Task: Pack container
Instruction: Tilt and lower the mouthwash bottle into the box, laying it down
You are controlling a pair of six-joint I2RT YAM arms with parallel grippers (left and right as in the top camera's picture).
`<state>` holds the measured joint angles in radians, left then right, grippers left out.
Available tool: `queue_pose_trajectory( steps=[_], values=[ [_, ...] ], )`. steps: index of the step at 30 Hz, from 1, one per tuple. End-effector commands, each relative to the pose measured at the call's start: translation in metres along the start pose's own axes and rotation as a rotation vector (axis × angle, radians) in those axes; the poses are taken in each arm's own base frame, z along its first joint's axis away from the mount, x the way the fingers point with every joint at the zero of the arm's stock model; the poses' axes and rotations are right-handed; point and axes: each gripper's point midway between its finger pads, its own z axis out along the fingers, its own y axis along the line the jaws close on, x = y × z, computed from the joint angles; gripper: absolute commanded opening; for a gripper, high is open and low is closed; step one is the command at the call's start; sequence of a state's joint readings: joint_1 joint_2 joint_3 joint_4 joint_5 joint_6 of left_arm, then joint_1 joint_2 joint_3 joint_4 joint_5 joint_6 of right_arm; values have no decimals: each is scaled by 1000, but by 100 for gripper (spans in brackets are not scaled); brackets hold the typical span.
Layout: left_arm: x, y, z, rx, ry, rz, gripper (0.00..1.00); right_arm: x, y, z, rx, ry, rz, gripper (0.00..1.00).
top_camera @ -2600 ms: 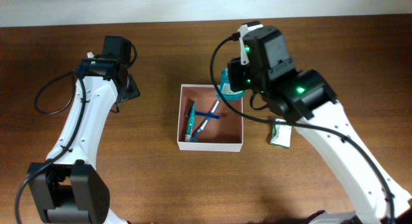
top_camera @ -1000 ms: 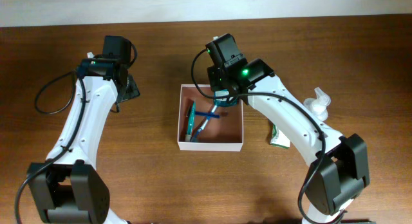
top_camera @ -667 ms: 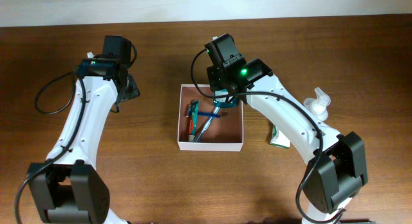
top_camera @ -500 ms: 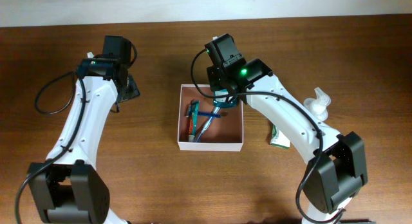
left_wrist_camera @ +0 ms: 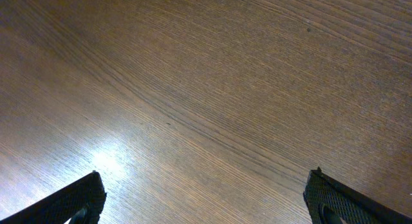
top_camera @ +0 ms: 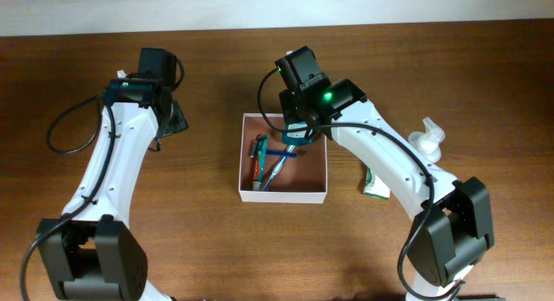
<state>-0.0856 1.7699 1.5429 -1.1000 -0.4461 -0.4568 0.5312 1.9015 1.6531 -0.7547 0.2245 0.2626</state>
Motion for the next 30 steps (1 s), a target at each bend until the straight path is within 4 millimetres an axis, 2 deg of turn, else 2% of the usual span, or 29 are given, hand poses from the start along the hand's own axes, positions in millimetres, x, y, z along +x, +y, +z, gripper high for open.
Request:
queue_pose_trajectory(
  steps=[1,3,5,7,14,23,30],
  values=[
    [-4,4,-6,-6,-22,-8,99,-5,1,1,11,-10,5,40],
    [-4,5,-6,-6,-21,-8,99,-5,1,1,11,-10,5,29],
    [-4,5,-6,-6,-21,-8,100,-5,1,1,11,-10,5,13],
    [-4,5,-6,-6,-21,-8,99,-5,1,1,11,-10,5,4],
    [-4,4,-6,-6,-22,-8,100,-7,-5,-6,40,-23,3,4],
    [-4,5,-6,-6,-21,-8,99,-16,-11,-37,31,-65,14,4],
    [-4,5,-6,-6,-21,-8,99,-7,-19,-62,37,-42,-44,4]
  ],
)
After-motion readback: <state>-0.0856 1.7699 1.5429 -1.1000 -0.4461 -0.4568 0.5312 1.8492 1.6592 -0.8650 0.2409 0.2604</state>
